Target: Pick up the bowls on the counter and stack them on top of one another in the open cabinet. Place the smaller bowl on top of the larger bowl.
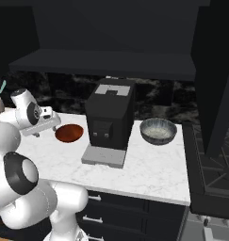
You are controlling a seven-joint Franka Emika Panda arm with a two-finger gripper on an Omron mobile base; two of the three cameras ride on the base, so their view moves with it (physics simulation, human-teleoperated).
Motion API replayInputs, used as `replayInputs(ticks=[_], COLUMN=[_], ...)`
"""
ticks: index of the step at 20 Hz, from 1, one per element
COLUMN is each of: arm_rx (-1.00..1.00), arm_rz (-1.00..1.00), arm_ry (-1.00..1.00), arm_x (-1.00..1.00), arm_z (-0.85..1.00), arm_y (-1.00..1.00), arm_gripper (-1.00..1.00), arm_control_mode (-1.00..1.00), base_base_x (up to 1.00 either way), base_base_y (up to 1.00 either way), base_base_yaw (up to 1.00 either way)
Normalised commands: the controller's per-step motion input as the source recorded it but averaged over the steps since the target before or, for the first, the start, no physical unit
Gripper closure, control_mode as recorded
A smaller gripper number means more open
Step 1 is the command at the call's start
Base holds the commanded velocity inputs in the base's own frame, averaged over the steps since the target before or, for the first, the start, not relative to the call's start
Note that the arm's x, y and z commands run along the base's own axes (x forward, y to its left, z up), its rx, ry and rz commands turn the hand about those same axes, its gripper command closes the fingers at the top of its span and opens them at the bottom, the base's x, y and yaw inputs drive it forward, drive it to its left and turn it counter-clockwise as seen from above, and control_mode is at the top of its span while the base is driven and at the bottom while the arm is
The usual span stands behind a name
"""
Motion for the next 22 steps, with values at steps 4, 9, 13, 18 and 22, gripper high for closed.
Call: replayInputs(ticks=[4, 9, 13, 18, 22], arm_rx=[0.00, 0.00, 0.00, -0.03, -0.08], arm_rz=[0.00, 0.00, 0.00, 0.00, 0.00], arm_ry=[0.00, 0.01, -0.01, -0.10, 0.00], arm_x=[0.43, 0.24, 0.07, 0.08, 0.15], arm_z=[-0.39, -0.27, -0.07, -0.25, -0.32], arm_y=[0.00, 0.00, 0.00, 0.00, 0.00], arm_gripper=[-1.00, -1.00, -1.00, -1.00, -1.00], arm_control_mode=[-1.00, -1.00, -1.00, -1.00, -1.00], base_base_x=[0.00, 0.00, 0.00, 0.00, 0.00], base_base_y=[0.00, 0.00, 0.00, 0.00, 0.00], base_base_yaw=[0.00, 0.00, 0.00, 0.00, 0.00])
